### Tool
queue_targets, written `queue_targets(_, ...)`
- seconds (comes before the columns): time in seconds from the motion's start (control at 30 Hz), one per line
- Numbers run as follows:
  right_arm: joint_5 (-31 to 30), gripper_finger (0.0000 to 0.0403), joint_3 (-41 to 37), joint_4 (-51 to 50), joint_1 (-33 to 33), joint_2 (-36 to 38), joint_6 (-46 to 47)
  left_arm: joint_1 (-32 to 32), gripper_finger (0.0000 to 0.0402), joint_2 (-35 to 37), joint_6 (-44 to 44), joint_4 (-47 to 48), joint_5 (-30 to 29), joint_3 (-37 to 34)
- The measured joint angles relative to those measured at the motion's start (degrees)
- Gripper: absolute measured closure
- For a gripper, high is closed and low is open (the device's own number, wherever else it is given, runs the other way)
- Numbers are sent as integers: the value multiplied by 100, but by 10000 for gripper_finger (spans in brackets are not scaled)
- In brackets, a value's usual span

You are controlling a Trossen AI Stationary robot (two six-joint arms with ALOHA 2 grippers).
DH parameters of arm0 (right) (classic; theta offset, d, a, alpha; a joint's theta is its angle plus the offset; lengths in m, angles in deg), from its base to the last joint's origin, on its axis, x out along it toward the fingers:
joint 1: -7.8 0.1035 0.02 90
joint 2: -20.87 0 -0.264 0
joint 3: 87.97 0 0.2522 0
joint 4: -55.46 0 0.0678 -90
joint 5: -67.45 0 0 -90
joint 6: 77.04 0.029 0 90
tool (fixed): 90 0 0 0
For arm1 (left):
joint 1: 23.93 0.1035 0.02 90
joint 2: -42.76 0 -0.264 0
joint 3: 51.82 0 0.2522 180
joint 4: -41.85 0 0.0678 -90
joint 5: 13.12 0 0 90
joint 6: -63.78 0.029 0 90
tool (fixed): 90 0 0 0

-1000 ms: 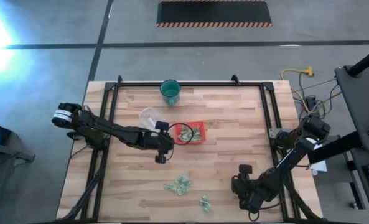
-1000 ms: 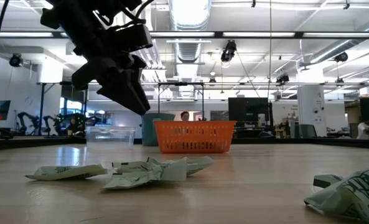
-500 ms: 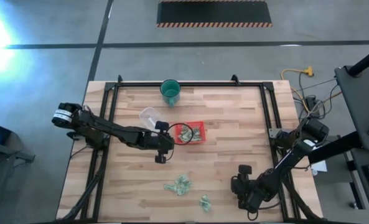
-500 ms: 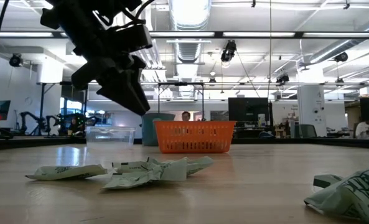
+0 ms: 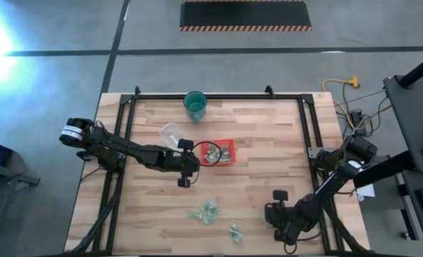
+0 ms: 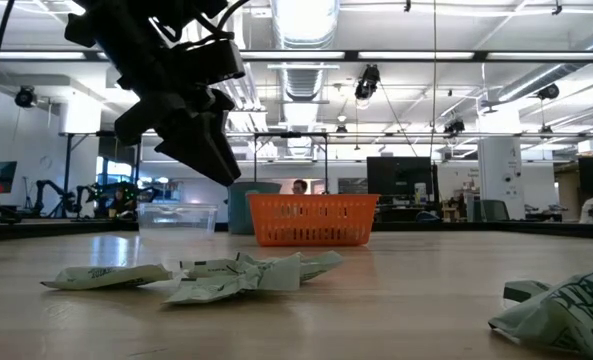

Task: Pick and place items into bin
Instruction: Put the stevia packet into the orange bin

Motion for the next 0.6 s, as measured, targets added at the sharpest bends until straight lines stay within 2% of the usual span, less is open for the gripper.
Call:
queue_targets(0.17,0,358,-6,-18,0,4,-214,0,279,0,-1,0,0,0)
queue_targets(0.3,-57,387,-11,-44,0,13,-344,0,279,0,0,0,0,0)
queue_targets(0.47,-396,393,-21,-104,-2,10,-751,0,279,0,1,0,-2,0)
queue_targets(0.6,-1046,393,7,-95,-64,1,-1316,0,279,0,1,25,-2,0)
